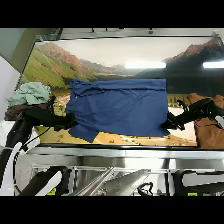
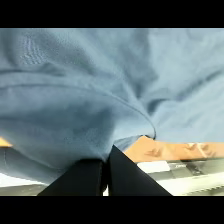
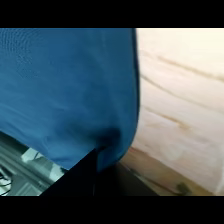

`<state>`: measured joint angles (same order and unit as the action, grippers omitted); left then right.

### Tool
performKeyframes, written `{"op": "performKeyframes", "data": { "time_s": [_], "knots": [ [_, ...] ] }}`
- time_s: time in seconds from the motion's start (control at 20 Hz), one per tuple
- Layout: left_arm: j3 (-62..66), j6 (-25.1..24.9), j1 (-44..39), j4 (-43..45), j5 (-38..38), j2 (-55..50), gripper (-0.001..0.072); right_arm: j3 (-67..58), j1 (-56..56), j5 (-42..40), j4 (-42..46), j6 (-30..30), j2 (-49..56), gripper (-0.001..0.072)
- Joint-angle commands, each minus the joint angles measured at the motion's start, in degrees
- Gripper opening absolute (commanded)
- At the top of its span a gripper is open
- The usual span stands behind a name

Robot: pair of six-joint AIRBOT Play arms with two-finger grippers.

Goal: Fold the shirts.

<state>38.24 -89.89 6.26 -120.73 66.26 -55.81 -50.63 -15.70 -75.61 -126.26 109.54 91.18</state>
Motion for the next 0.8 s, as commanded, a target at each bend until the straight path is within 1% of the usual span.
{"op": "performKeyframes", "data": {
  "time_s": [0.0, 0.1, 0.15, 0.2, 0.25, 0.35, 0.45, 0.55, 0.65, 0.75],
  "knots": [
    [0.0, 0.8, 3.7, 4.3, 6.6, 5.2, 0.0018, 0.2, 0.4, -1.1, 8.2, -6.4, -4.5, 0.0014],
    [-0.3, 5.0, 5.4, 11.9, 14.1, 9.2, 0.0018, 1.2, 0.4, -1.1, 19.8, -15.4, -7.8, 0.0014],
    [-1.0, 5.4, 5.6, 14.1, 17.1, 11.5, 0.0018, 2.2, 0.4, -1.7, 24.0, -18.7, -9.4, 0.0014],
    [-1.9, 5.7, 5.5, 15.3, 18.7, 13.9, 0.0018, 3.0, 0.4, -2.2, 26.9, -20.3, -10.8, 0.0014],
    [-2.8, 6.0, 5.5, 15.3, 19.5, 16.1, 0.0018, 3.8, 0.4, -2.2, 28.3, -20.5, -11.8, 0.0014],
    [-4.7, 6.6, 5.0, 14.9, 19.9, 19.8, 0.0018, 4.4, 0.4, -3.7, 28.5, -20.5, -13.4, 0.0014],
    [-4.0, 6.7, 3.7, 13.2, 15.6, 21.4, 0.0018, 3.6, 0.5, -1.1, 23.7, -18.4, -14.8, 0.0013],
    [0.7, 6.7, 2.2, 11.7, 7.9, 18.1, 0.0018, -0.3, 0.4, 3.8, 15.6, -14.2, -14.8, 0.0013],
    [7.4, 5.9, 0.2, 11.7, 3.5, 9.6, 0.0018, -5.1, 0.5, 8.6, 6.9, -10.1, -13.6, 0.0014],
    [13.9, 4.3, -2.6, 11.6, -0.1, -1.9, 0.0018, -8.7, 0.7, 14.5, 0.2, -7.2, -11.6, 0.0014]
  ]
}}
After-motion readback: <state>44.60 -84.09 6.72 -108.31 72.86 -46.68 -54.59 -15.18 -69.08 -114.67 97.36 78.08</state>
